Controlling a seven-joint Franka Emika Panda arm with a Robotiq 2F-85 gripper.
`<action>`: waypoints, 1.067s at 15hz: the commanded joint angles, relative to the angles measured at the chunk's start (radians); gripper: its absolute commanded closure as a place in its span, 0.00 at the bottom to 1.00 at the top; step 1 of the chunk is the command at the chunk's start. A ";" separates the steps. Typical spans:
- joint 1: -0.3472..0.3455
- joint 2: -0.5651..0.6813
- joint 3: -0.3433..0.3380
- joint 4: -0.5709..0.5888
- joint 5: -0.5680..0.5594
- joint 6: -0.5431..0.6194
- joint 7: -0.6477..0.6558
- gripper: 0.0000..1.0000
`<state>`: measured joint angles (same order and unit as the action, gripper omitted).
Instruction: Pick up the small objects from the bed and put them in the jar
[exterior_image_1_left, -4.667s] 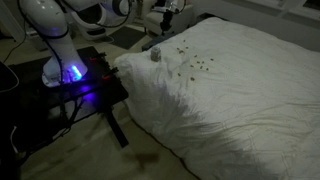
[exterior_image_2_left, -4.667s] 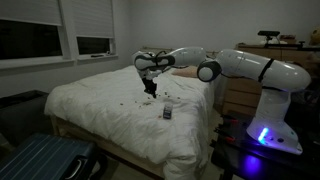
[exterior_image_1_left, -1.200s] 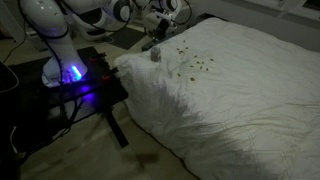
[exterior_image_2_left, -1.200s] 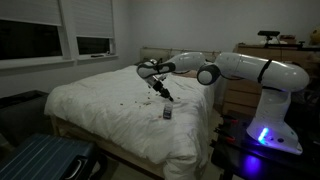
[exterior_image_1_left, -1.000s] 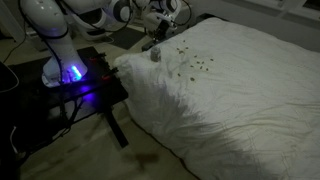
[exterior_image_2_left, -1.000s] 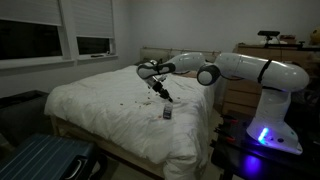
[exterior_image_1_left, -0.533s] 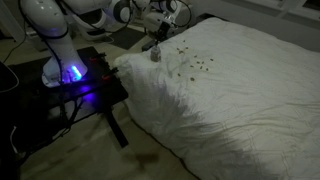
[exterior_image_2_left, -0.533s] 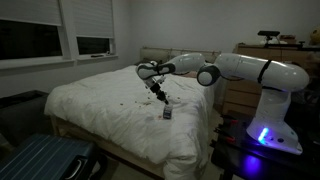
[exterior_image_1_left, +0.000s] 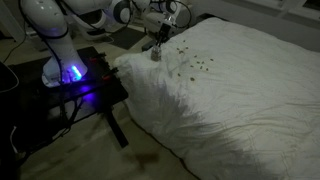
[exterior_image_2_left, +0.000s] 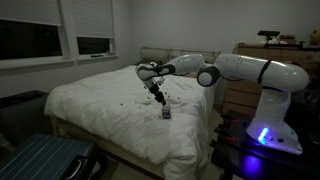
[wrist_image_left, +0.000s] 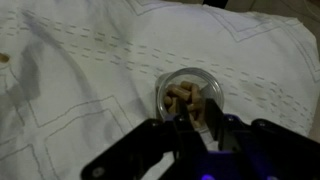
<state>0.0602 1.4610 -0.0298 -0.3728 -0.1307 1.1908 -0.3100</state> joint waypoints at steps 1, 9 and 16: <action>-0.006 0.003 0.004 0.016 0.011 0.007 0.000 0.42; -0.008 -0.024 -0.013 -0.013 -0.014 -0.185 -0.038 0.20; -0.022 -0.012 -0.023 0.008 -0.030 -0.217 -0.059 0.20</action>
<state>0.0445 1.4596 -0.0478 -0.3727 -0.1514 0.9843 -0.3501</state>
